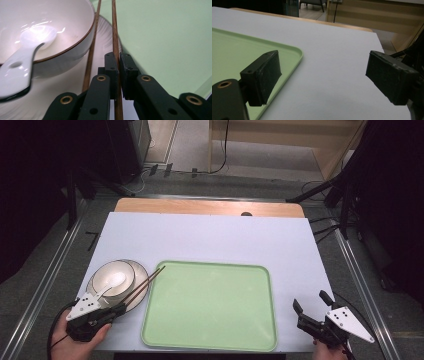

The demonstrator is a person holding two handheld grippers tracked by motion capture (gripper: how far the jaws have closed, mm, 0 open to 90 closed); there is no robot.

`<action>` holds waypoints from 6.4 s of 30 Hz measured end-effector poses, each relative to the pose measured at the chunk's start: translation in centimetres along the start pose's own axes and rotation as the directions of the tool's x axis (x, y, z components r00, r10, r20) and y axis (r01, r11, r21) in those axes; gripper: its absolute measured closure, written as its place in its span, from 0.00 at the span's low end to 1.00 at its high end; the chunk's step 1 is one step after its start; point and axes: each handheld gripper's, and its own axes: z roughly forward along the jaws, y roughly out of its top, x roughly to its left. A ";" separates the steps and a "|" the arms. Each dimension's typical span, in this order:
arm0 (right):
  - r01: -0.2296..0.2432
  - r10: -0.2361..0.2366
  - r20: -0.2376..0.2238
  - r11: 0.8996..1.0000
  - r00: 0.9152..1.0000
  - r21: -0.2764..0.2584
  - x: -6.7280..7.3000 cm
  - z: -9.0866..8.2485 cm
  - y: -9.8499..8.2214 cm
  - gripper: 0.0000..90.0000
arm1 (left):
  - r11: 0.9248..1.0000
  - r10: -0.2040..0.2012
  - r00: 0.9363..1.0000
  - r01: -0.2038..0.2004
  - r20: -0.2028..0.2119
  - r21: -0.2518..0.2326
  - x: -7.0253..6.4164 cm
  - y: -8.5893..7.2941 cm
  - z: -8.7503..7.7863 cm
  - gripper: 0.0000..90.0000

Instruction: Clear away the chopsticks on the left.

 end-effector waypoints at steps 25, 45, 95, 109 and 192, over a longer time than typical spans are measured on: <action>-0.004 0.004 0.001 1.000 1.000 -0.001 -0.2 0.0 0.0 0.14 | 0.997 -0.045 0.992 0.038 0.120 0.065 -6.8 1.2 8.5 0.95; -0.003 0.003 0.005 1.000 1.000 -0.003 -0.2 -0.1 0.0 0.14 | 0.998 -0.048 0.993 0.044 0.104 0.041 -7.1 1.6 8.6 0.91; -0.002 0.002 0.002 1.000 1.000 -0.003 -0.2 -0.1 0.0 0.14 | 0.988 -0.116 0.990 0.123 -0.079 0.095 -5.0 4.0 11.7 1.00; -0.007 0.007 0.003 1.000 1.000 -0.005 -0.3 -0.1 -0.1 0.14 | 0.983 -0.160 0.985 0.165 -0.073 0.078 -4.3 3.0 10.4 1.00; -0.011 0.011 0.002 1.000 1.000 -0.011 -0.5 -0.2 0.0 0.14 | 0.999 -0.047 0.999 0.047 0.020 0.016 -5.2 1.4 4.2 0.94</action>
